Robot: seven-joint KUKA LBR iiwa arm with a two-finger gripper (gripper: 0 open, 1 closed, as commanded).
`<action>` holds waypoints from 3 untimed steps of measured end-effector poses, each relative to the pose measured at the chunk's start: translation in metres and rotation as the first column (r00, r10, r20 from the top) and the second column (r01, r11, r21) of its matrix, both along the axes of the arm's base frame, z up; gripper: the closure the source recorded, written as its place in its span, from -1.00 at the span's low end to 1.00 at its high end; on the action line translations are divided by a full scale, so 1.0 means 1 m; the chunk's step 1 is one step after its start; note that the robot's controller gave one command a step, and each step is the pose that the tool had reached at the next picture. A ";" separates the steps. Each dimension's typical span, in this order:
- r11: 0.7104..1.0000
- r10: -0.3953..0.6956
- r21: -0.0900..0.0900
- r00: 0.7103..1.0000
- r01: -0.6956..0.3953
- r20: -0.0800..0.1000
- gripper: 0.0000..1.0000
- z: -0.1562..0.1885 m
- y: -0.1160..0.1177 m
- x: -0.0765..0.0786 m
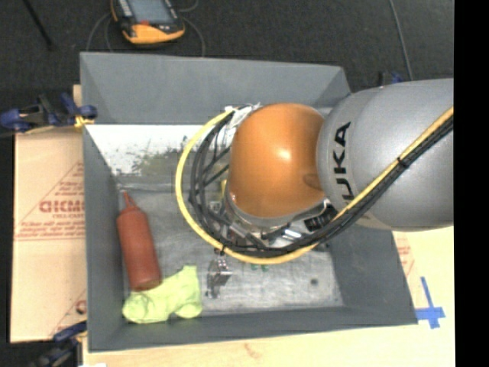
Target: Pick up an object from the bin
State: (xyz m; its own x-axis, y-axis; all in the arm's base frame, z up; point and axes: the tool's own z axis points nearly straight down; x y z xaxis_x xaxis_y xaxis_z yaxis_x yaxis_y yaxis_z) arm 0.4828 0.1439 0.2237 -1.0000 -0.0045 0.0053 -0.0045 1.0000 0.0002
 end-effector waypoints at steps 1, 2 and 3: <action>1.000 -0.004 0.001 1.000 0.004 0.008 -1.00 0.004 -0.001 0.002; 0.998 0.055 0.002 0.998 -0.055 0.006 1.00 -0.133 0.050 0.023; 0.999 0.053 0.002 0.999 -0.053 0.006 1.00 -0.132 0.050 0.023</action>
Offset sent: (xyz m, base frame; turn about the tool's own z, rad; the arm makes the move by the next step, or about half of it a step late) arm 0.0225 0.0505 -0.1326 -0.0531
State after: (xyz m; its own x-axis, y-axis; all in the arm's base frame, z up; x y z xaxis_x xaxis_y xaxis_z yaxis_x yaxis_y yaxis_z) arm 0.5060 0.1941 0.0913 -0.9984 -0.0570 -0.0011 -0.0570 0.9984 0.0020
